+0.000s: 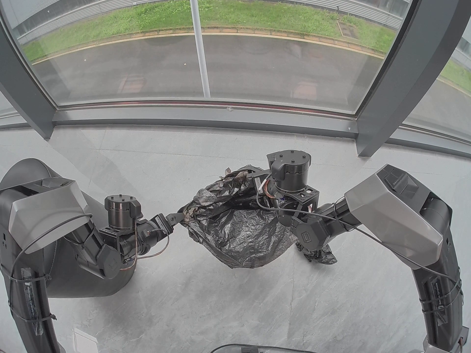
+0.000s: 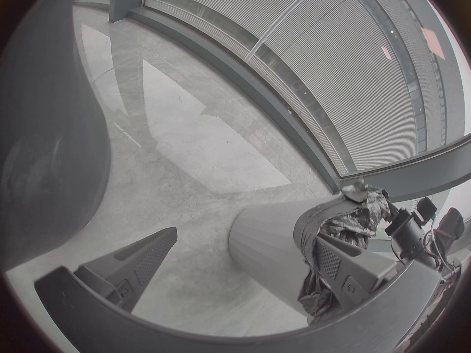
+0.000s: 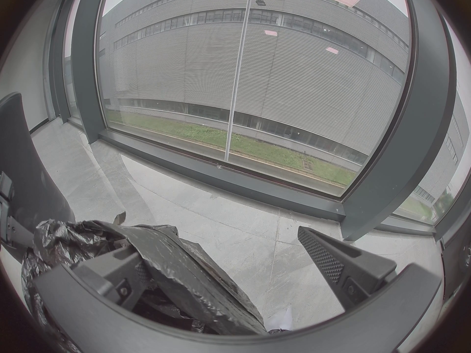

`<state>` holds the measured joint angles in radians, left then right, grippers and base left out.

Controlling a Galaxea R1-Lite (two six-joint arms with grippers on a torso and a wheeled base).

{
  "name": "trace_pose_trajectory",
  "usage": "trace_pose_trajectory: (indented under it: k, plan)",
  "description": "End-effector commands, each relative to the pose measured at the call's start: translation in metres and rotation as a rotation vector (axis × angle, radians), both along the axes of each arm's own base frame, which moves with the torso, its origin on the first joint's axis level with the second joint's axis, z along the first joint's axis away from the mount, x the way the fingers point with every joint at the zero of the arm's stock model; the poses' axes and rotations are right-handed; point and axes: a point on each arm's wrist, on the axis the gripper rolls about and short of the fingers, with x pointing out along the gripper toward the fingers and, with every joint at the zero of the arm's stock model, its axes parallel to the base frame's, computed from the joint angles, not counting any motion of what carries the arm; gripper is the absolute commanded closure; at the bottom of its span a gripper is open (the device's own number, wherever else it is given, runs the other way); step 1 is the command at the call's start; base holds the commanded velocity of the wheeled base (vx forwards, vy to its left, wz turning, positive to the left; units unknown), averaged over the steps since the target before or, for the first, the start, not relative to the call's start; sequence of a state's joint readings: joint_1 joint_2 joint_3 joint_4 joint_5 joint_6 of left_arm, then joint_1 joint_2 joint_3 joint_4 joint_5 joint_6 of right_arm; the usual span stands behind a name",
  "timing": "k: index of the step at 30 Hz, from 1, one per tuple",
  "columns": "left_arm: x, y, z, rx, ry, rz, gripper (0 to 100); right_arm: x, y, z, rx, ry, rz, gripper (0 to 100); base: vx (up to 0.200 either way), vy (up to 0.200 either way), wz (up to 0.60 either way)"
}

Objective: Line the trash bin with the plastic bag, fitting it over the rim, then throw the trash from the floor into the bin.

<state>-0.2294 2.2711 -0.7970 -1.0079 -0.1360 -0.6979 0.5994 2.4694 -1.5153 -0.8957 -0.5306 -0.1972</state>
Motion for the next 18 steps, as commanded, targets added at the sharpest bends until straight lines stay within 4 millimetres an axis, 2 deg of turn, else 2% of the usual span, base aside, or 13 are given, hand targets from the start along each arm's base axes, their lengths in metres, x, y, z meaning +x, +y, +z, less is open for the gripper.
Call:
trace_pose_trajectory:
  k: [1,6,12,18]
  plan:
    - [-0.012,-0.005,0.009,-0.003,-0.007,-0.022,0,0.000,0.001,-0.001,0.001,0.000,0.000,0,0.000,0.000,0.00]
    - [-0.020,-0.017,0.013,-0.007,-0.003,-0.055,0,0.000,0.000,0.001,0.003,-0.002,0.000,0,0.000,0.000,0.00]
    - [-0.040,-0.036,0.009,-0.003,0.035,-0.119,0,0.000,0.000,0.001,0.003,-0.002,0.000,0,0.000,0.000,0.00]
    - [-0.044,-0.037,0.006,0.007,0.040,-0.120,0,0.000,0.001,0.002,0.004,-0.005,0.002,0,0.000,0.000,0.00]
